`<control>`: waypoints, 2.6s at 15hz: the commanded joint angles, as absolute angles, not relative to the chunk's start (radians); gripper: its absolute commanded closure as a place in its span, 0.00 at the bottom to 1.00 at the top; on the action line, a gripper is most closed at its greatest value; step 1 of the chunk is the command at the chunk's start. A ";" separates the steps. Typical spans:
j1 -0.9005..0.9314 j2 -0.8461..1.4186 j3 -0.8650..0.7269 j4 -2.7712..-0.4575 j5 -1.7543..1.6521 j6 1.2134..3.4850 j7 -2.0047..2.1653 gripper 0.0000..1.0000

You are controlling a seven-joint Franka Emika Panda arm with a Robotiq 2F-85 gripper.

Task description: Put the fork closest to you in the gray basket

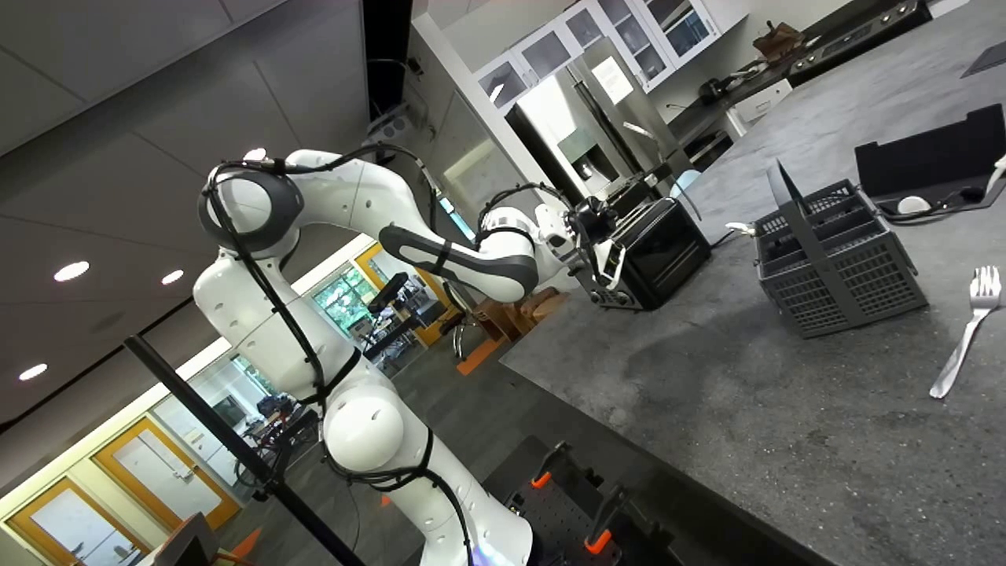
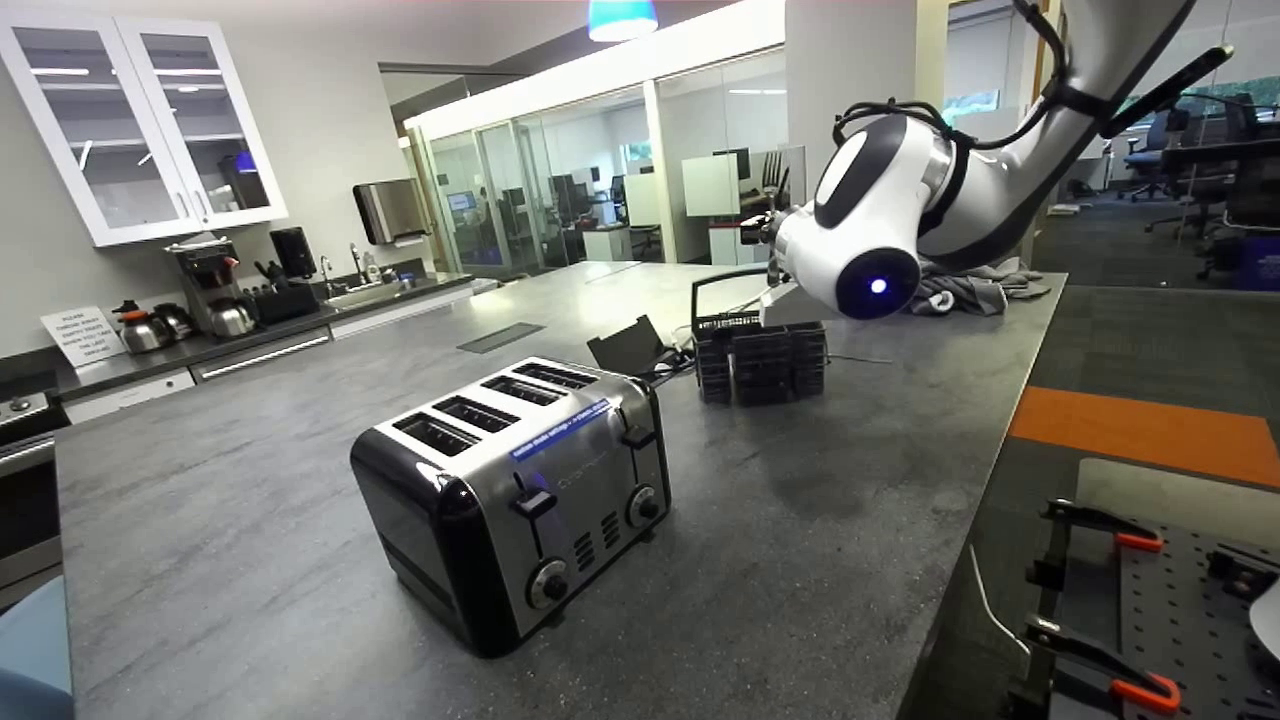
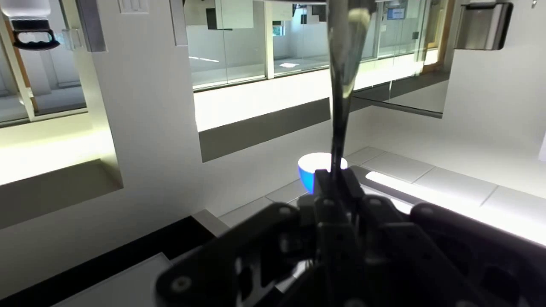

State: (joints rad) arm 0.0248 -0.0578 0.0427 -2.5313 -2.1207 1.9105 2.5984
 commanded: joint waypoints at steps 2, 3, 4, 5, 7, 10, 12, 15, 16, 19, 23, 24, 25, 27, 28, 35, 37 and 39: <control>0.018 -0.036 0.015 -2.474 -2.148 1.958 2.598 0.98; 0.017 -0.029 0.012 -2.468 -2.154 1.955 2.598 0.98; 0.015 -0.016 0.009 -2.463 -2.153 1.949 2.598 0.98; 0.014 -0.007 0.008 -2.458 -2.152 1.947 2.597 0.98; 0.011 0.021 0.003 -2.445 -2.149 1.949 2.596 0.98; 0.005 0.070 -0.001 -2.420 -2.144 1.945 2.596 0.98; 0.000 0.101 -0.001 -2.400 -2.145 1.943 2.596 0.98; -0.010 0.152 0.003 -2.371 -2.146 1.932 2.597 0.98; -0.014 0.171 0.003 -2.360 -2.146 1.929 2.598 0.98; -0.024 0.225 0.006 -2.330 -2.142 1.926 2.598 0.98; -0.163 0.299 0.144 -2.297 -2.164 1.879 2.598 0.98; -0.194 0.318 0.175 -2.289 -2.171 1.868 2.598 0.98; -0.228 0.337 0.208 -2.282 -2.180 1.855 2.598 0.98; -0.295 0.376 0.279 -2.274 -2.199 1.822 2.598 0.98; -0.332 0.397 0.318 -2.270 -2.212 1.803 2.598 0.98; -0.571 0.533 0.571 -2.288 -2.318 1.609 2.598 0.68; -0.633 0.561 0.638 -2.306 -2.356 1.547 2.598 0.54; -0.698 0.584 0.712 -2.329 -2.394 1.484 2.598 0.39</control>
